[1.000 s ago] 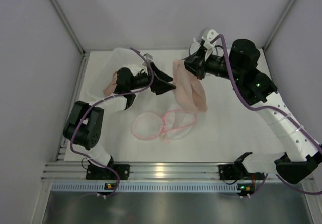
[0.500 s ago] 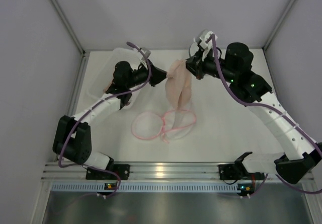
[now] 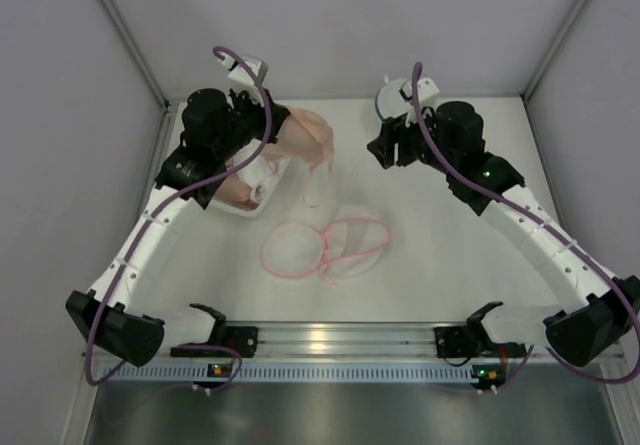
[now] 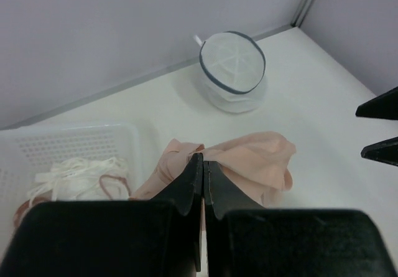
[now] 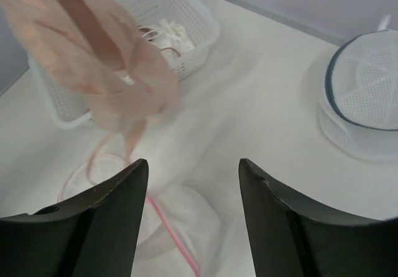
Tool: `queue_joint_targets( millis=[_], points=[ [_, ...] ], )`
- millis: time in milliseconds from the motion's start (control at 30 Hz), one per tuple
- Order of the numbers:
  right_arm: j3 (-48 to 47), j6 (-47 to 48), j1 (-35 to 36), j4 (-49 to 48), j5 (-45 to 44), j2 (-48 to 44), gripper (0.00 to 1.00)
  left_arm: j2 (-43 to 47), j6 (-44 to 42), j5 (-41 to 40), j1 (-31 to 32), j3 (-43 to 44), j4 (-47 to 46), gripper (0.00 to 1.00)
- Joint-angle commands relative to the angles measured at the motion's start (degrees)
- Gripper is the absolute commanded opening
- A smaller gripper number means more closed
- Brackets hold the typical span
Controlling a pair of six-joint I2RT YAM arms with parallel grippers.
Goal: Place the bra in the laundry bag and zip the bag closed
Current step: Adjust the bra.
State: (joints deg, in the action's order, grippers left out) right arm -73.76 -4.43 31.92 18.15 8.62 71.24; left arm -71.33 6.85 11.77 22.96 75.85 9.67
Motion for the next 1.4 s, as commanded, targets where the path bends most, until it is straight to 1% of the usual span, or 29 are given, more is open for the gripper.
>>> queue_joint_targets(
  millis=[0,33,67,100,133,200,233,267,300,333,367,433,467,500,600,667,767,833,867,900,967,1067,1133,1167,1200,1267,1300,1333,1367],
  points=[
    [-1.1,-5.3,-2.6,1.9,-4.6,-0.4,0.62,-0.9,-5.1,-3.8,0.0,8.8,11.7,0.00],
    [-1.0,-5.9,-3.3,2.8,-4.6,-0.2,0.64,-1.9,-5.2,-4.3,0.0,13.1,16.0,0.00],
    [-0.8,-6.4,-4.4,3.1,-4.0,-0.4,0.65,-2.8,-5.1,-4.7,0.0,15.5,18.8,0.00],
    [-0.4,-6.1,-4.8,2.7,-3.0,-0.7,0.67,-5.3,-5.0,-5.5,0.0,20.3,21.3,0.00],
    [-0.1,-5.6,-5.0,1.6,0.7,-1.0,0.67,-6.6,-4.6,-6.7,0.0,22.6,26.6,0.00],
    [2.2,-4.3,-5.0,-4.8,6.6,-2.9,0.70,-10.4,-2.9,-10.5,0.0,28.4,30.8,0.00],
    [4.9,-4.2,-5.0,-7.8,13.0,-4.2,0.72,-11.5,-2.7,-10.9,0.0,29.9,35.1,0.00],
    [6.3,-4.4,-4.7,-15.7,15.4,-4.8,0.75,-13.0,-2.5,-10.9,0.0,31.0,36.7,0.00],
    [7.5,-4.8,-4.3,-18.0,16.3,-5.0,0.80,-13.7,-2.3,-10.2,0.0,32.7,38.6,0.00],
    [8.0,-4.9,-3.7,-21.2,16.1,-4.8,0.81,-14.2,-2.1,-10.3,0.0,33.2,40.1,0.00],
    [7.3,-4.5,-2.1,-22.0,15.5,-3.3,0.82,-14.8,-1.6,-10.6,0.0,33.7,43.3,0.00],
    [3.4,-3.8,-0.2,-21.8,14.8,1.1,0.85,-15.3,-1.8,-11.2,0.1,34.7,46.2,0.00],
    [2.2,-3.3,1.7,-21.8,14.8,2.6,0.87,-15.7,-2.4,-11.2,0.1,34.9,49.4,0.00],
    [0.0,-2.9,2.8,-22.0,14.1,4.1,0.91,-15.9,-2.6,-13.6,0.1,35.7,51.0,0.00],
    [-2.5,-0.4,8.3,-22.8,10.2,8.4,0.95,-16.9,-2.8,-16.5,0.6,36.9,56.2,0.00],
    [-4.5,2.4,12.7,-24.1,6.6,11.0,0.97,-16.9,-2.7,-16.3,0.7,36.9,57.1,0.00],
    [-5.8,3.8,15.5,-27.2,4.9,15.1,0.98,-16.0,-2.8,-13.9,0.9,36.5,57.3,0.00],
    [-7.4,3.8,15.7,-27.3,2.4,18.3,0.98,-14.8,-3.1,-12.5,1.0,36.2,57.2,0.00],
    [-8.2,5.9,15.7,-27.1,1.8,19.4,0.97,-14.3,-3.2,-12.0,0.9,36.0,57.0,0.00],
    [-8.7,6.6,15.6,-27.1,0.7,20.3,0.97,-13.8,-3.2,-9.9,1.0,35.8,57.0,0.00],
    [-10.3,7.2,15.7,-27.1,-0.6,22.8,0.96,-12.0,-3.2,-9.1,1.0,35.3,57.0,0.00],
    [-11.6,4.8,15.5,-26.8,-4.0,23.9,0.94,-10.3,-1.0,-10.9,0.9,34.6,55.5,0.00],
    [-10.3,-1.9,14.5,-26.6,-2.0,22.5,0.93,-9.1,2.3,-11.2,0.9,33.3,51.9,0.00],
    [-9.0,-4.3,13.7,-29.0,0.1,21.7,0.93,-8.7,3.4,-11.2,0.9,31.7,50.7,0.00],
    [-4.7,-10.5,12.6,-31.6,6.6,19.4,0.94,-8.4,4.5,-11.2,0.8,30.9,49.5,0.00],
    [-0.1,-18.6,8.3,-38.0,12.8,17.7,0.94,-7.1,7.6,-11.2,0.9,28.3,45.2,0.00],
    [3.8,-27.3,6.7,-44.4,18.6,16.7,0.94,-6.6,8.6,-13.1,0.9,27.6,44.0,0.00],
    [5.6,-31.0,3.9,-48.6,21.1,16.4,0.94,-6.0,10.6,-13.5,0.9,27.1,43.0,0.00],
    [7.3,-33.9,2.9,-52.4,23.3,16.2,0.94,-5.8,11.5,-14.0,0.9,26.3,41.3,0.00]
  ],
)
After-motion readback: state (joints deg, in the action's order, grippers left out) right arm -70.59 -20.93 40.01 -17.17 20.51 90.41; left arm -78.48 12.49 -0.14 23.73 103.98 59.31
